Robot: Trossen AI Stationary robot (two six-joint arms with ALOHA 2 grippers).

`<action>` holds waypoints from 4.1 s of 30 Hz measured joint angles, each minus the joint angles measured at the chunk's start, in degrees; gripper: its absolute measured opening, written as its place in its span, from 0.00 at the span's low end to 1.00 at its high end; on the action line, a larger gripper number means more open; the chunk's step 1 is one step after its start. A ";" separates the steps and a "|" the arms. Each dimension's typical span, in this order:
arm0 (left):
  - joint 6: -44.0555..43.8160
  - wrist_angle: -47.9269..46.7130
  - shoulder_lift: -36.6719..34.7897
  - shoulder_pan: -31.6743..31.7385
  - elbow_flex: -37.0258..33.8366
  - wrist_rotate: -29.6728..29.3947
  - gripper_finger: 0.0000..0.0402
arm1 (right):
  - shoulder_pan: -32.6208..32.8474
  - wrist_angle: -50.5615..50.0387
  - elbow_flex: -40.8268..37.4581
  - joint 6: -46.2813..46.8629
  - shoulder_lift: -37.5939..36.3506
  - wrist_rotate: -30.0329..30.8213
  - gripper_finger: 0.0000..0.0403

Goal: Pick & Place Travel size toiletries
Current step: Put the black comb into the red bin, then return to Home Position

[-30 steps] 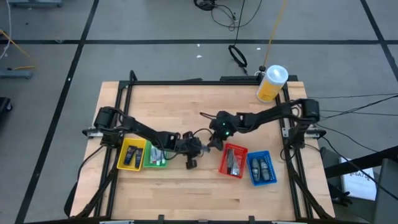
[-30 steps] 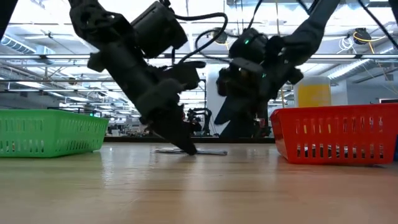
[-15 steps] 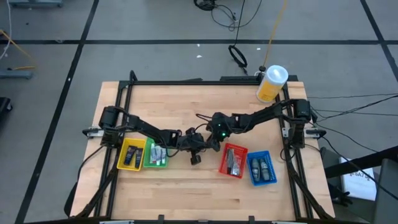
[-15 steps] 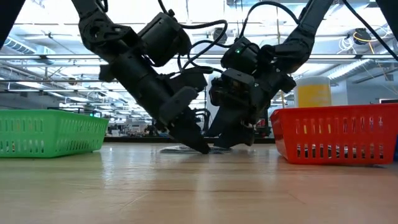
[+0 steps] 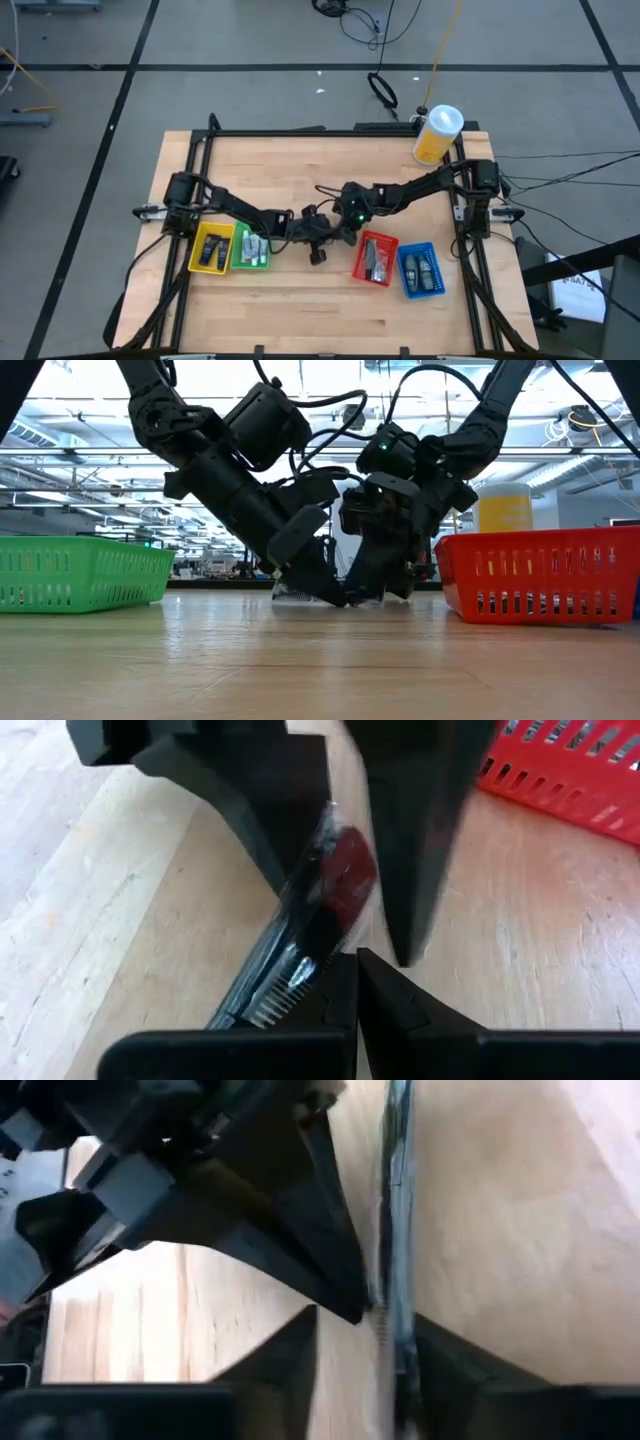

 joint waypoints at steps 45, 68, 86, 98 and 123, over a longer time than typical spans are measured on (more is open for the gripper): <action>-8.63 4.35 0.11 -11.12 -0.20 -32.04 0.01 | 33.64 -40.69 -0.01 86.48 -28.98 41.53 0.05; -8.45 5.61 0.03 -11.73 -0.13 -28.04 0.04 | 35.48 -38.21 -0.06 64.12 -32.89 37.35 0.31; -7.95 28.22 15.09 -9.06 14.96 -0.20 0.00 | 44.69 -39.03 -0.06 47.66 -35.98 38.46 0.21; 1.49 -3.36 8.00 -13.12 21.40 -5.15 0.02 | 49.88 -40.38 -4.54 48.94 -35.91 52.37 0.15; -13.47 -33.69 -2.40 -11.34 21.33 -22.30 0.01 | 21.43 -43.60 -11.60 28.79 -36.42 33.05 0.00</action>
